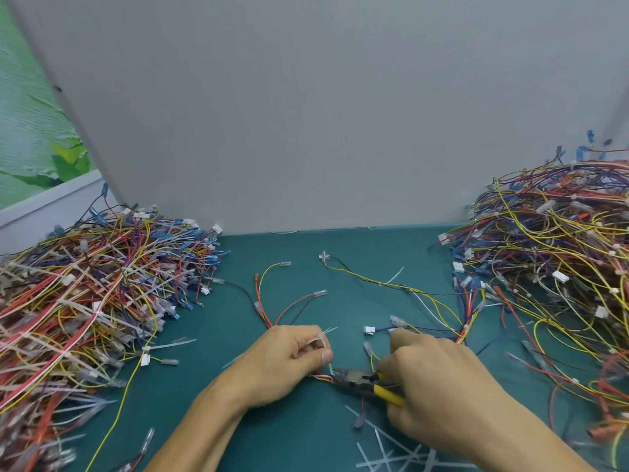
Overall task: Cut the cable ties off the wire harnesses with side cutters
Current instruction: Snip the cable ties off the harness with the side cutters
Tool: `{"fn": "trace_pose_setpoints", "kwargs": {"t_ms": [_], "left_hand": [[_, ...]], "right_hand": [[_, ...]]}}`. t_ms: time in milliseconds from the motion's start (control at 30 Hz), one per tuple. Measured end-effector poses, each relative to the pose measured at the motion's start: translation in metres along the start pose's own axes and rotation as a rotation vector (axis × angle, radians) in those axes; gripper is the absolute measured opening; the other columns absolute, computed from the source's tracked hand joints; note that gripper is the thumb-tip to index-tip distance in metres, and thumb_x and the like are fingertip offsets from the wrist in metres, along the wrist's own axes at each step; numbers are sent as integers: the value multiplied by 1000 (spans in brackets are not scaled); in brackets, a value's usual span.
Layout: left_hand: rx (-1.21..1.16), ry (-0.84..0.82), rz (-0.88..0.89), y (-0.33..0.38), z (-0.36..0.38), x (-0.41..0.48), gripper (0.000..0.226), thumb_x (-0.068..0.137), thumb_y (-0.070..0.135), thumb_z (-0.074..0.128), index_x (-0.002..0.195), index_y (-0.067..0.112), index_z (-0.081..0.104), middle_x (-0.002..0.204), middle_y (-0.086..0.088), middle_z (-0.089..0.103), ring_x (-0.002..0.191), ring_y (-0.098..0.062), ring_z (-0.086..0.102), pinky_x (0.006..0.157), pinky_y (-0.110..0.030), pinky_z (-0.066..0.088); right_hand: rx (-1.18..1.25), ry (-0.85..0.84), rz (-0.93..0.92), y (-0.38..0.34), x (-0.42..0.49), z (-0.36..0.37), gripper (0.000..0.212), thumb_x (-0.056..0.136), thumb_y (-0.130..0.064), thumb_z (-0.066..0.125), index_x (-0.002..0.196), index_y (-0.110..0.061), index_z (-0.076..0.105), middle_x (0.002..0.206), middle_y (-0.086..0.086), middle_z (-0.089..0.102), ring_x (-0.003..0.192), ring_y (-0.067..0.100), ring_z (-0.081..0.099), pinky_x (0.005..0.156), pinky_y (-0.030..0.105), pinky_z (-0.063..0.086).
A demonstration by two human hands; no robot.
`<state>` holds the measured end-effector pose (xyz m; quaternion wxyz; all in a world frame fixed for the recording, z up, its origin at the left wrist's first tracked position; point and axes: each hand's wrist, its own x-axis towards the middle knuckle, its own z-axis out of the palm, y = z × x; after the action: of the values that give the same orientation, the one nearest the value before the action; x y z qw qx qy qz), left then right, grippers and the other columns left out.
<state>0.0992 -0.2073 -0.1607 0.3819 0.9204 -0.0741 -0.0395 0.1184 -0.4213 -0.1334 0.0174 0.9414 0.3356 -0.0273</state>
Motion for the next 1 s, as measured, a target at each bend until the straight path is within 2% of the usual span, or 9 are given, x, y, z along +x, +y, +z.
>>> {"fn": "trace_pose_setpoints", "kwargs": {"t_ms": [100, 333, 467, 600, 867, 1000], "left_hand": [[1, 1, -2, 1, 0, 0, 21, 94, 20, 58, 74, 28, 57, 52, 20, 51, 52, 0, 41, 54, -12, 30], [20, -3, -14, 2, 0, 0, 23, 93, 20, 58, 72, 29, 57, 52, 21, 52, 51, 0, 41, 53, -12, 30], [18, -1, -17, 2, 1, 0, 23, 93, 21, 58, 71, 29, 57, 52, 20, 51, 51, -1, 40, 53, -13, 29], [24, 3, -16, 0, 2, 0, 22, 93, 21, 59, 72, 27, 58, 51, 18, 48, 51, -2, 39, 53, -14, 29], [25, 0, -15, 1, 2, 0, 20, 93, 21, 58, 74, 24, 58, 51, 18, 48, 51, -2, 38, 52, -13, 29], [18, 4, -5, 2, 2, 0, 21, 93, 19, 58, 72, 24, 57, 50, 16, 47, 50, -3, 37, 51, -14, 28]], "right_hand": [[-14, -8, -14, -1, 1, 1, 14, 86, -35, 49, 91, -23, 55, 92, -4, 32, 89, 32, 50, 64, 34, 29], [-68, -11, -54, 0, 2, 4, 18, 88, -27, 47, 100, -19, 57, 91, -2, 30, 94, 32, 54, 60, 34, 28], [-94, -21, -69, -1, 3, 4, 17, 88, -23, 46, 100, -17, 56, 91, -2, 32, 87, 35, 50, 48, 31, 14], [-117, -34, -86, -1, 4, 5, 16, 89, -19, 47, 100, -15, 57, 98, 3, 43, 93, 33, 55, 47, 30, 11], [-100, -31, -86, -1, 5, 8, 13, 88, -21, 48, 98, -16, 55, 99, 4, 48, 95, 33, 55, 47, 29, 11], [-106, -25, -91, 0, 5, 10, 17, 88, -22, 47, 101, -15, 56, 106, 3, 53, 98, 33, 55, 48, 29, 10]]}}
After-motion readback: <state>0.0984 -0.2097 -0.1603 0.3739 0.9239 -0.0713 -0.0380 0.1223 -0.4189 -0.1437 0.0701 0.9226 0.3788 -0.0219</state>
